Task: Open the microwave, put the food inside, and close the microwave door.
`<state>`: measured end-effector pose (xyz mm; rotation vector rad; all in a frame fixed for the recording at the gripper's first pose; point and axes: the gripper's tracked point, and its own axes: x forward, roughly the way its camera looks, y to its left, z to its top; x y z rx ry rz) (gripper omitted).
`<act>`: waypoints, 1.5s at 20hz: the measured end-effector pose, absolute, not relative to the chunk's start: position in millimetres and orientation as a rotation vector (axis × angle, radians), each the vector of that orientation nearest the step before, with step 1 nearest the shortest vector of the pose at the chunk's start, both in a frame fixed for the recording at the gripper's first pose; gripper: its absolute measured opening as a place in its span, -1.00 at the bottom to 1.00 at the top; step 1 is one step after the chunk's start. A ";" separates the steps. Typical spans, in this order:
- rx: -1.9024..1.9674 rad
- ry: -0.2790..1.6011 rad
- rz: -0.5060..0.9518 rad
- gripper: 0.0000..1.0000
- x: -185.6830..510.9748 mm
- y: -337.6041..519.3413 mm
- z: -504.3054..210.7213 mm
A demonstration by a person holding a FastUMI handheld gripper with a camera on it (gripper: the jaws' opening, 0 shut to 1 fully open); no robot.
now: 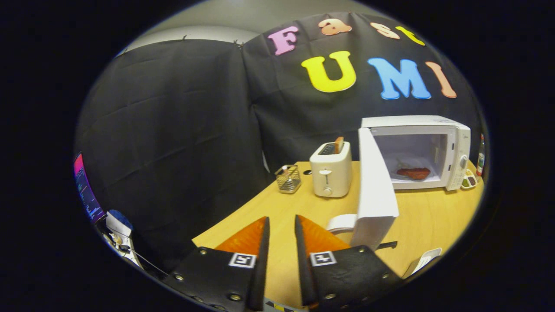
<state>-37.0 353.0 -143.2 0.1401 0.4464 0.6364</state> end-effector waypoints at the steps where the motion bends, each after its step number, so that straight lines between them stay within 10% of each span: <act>1: 0.152 0.458 0.645 -0.50 -40.0 349.7 -143.2; 4: 0.115 0.445 0.589 -0.98 -26.8 332.8 -149.0; 30: 0.064 0.463 0.259 -0.98 102.1 135.1 -170.0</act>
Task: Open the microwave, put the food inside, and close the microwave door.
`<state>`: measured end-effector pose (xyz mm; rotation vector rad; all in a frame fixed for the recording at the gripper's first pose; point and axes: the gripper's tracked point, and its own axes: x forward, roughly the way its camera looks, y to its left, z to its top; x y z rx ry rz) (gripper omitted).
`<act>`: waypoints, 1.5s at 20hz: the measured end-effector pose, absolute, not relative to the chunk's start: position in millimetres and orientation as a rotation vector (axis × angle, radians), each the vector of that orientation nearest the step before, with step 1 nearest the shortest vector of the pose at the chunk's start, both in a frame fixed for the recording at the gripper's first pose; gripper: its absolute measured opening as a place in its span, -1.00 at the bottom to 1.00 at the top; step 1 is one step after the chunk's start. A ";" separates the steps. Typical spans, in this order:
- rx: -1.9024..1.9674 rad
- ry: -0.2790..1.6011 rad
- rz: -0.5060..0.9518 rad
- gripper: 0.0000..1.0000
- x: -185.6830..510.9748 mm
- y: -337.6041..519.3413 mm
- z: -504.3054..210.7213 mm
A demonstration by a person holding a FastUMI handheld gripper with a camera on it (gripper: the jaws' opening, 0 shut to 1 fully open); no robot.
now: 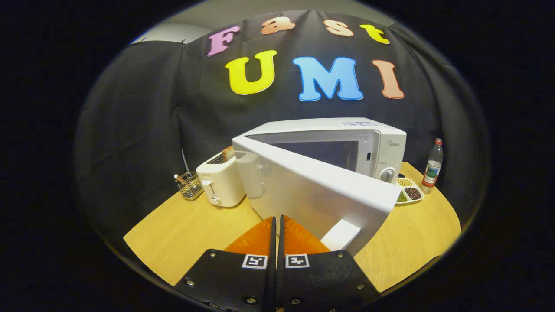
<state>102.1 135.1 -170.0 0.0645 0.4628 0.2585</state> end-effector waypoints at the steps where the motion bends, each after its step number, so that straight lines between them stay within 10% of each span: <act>1: 0.070 0.462 0.245 -0.98 109.0 127.5 -169.7; 30: 0.111 0.373 0.106 -0.98 265.6 45.9 -165.2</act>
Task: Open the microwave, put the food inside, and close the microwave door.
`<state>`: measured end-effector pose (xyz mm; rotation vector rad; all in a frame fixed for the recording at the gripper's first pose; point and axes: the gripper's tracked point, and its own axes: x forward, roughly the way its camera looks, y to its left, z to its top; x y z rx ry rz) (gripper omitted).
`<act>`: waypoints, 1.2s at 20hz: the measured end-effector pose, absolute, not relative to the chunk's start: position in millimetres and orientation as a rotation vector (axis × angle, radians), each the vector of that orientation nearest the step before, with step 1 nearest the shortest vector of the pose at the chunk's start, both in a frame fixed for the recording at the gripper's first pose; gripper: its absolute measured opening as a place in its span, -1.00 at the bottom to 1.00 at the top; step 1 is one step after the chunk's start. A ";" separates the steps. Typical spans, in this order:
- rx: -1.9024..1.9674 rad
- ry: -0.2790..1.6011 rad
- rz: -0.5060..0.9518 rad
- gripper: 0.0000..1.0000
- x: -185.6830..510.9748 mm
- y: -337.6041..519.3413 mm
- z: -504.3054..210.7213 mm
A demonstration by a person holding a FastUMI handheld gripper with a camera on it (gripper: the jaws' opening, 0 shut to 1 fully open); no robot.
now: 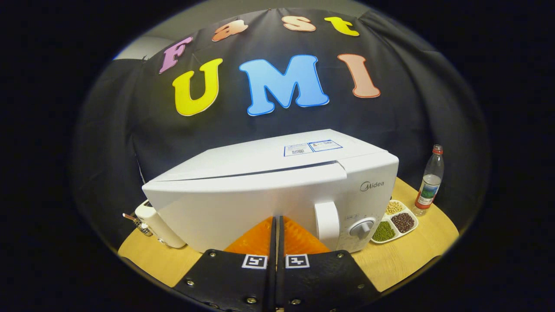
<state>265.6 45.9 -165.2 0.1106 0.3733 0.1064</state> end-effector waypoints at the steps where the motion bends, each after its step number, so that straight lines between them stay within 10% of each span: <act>1: 0.104 0.369 0.107 -0.98 266.6 45.2 -166.0; 24: 0.045 0.144 0.036 -0.90 86.6 53.9 -32.7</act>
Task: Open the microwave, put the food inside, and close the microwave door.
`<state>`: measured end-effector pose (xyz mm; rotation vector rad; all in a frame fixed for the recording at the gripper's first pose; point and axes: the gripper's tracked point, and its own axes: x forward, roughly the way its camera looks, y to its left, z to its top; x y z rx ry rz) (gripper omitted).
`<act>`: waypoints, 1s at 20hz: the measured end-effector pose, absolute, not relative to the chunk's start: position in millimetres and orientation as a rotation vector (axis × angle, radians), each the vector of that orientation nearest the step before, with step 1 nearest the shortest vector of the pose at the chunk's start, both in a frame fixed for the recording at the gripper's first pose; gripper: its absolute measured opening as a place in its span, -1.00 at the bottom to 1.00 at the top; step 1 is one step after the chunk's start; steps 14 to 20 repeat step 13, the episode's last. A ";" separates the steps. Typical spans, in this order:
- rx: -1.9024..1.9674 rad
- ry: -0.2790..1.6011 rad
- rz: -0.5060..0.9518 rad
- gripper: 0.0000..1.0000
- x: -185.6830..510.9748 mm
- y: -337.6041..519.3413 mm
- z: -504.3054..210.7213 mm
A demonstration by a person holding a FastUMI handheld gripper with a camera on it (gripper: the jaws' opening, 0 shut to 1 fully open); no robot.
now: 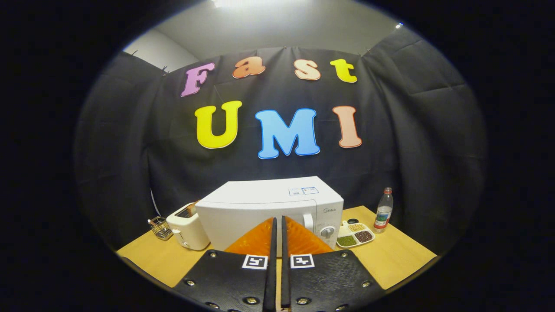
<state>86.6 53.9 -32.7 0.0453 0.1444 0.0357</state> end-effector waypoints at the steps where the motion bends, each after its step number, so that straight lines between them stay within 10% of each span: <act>1: 0.042 0.139 0.038 -0.66 76.1 55.7 -31.1; 5: 0.084 0.108 0.012 0.98 44.0 50.6 -21.3; 20: 0.100 0.057 -0.109 0.97 -4.5 21.7 8.3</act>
